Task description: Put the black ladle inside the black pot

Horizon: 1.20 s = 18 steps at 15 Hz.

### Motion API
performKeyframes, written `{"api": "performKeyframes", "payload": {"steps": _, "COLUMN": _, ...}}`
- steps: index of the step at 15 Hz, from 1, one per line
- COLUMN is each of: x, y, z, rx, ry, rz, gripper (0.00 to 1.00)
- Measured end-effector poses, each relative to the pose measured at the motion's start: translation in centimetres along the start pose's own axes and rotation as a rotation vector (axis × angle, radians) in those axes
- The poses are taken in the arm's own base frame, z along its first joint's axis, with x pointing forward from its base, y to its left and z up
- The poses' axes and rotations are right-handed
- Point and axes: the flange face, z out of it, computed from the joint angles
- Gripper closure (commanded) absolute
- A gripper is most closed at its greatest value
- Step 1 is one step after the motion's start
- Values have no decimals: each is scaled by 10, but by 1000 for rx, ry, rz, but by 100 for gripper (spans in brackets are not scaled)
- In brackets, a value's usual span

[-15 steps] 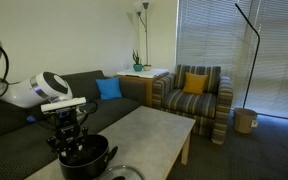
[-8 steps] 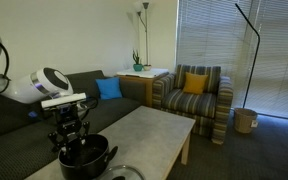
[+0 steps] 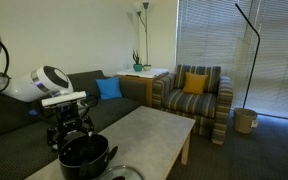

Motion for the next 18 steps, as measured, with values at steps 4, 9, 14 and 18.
{"api": "performKeyframes", "payload": {"steps": 4, "x": -1, "y": 0, "z": -5, "rx": -2, "ry": 8, "rz": -1, "gripper": 0}}
{"api": "performKeyframes", "payload": {"steps": 9, "x": -9, "y": -3, "z": -34, "rx": -4, "ry": 28, "rz": -5, "gripper": 0}}
{"api": "performKeyframes", "payload": {"steps": 14, "x": -34, "y": 0, "z": -86, "rx": 1, "ry": 110, "rz": 29, "gripper": 0}}
{"api": "performKeyframes", "payload": {"steps": 18, "x": -58, "y": 2, "z": -129, "rx": 10, "ry": 186, "rz": 74, "gripper": 0}}
